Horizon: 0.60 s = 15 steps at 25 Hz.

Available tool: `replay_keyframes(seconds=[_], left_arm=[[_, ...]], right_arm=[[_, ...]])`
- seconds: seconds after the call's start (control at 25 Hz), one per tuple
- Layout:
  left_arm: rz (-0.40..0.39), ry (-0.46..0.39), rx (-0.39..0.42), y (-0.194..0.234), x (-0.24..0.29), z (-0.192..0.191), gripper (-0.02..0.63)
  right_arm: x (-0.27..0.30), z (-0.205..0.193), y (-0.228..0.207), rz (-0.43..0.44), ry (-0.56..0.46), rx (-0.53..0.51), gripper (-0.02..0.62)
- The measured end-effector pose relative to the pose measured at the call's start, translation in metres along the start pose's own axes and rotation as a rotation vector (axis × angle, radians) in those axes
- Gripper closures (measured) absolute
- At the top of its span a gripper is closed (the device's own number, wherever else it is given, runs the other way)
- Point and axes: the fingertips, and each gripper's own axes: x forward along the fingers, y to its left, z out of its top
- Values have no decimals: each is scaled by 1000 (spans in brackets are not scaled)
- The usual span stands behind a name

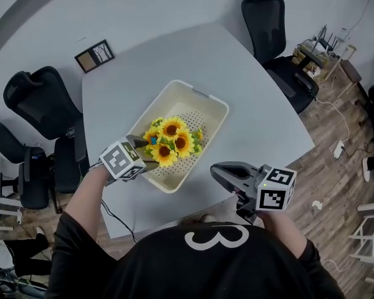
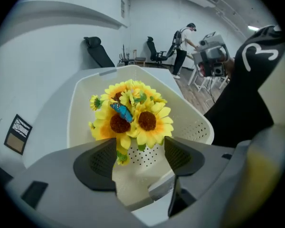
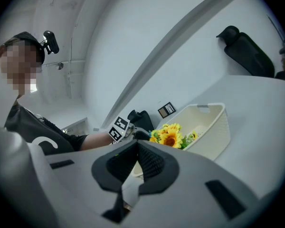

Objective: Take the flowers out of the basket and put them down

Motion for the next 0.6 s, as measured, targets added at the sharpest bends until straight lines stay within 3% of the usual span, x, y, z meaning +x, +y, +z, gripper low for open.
replay_keyframes(seconds=[0.2, 0.44, 0.6], left_arm=[[5, 129, 38, 9, 10, -13, 294], [-16, 123, 25, 15, 22, 3, 293], [-18, 100, 80, 25, 34, 12, 293]], right_arm=[[-8, 8, -12, -1, 6, -17, 588], [0, 9, -22, 4, 10, 2, 588], [9, 13, -44, -28, 24, 25, 588]])
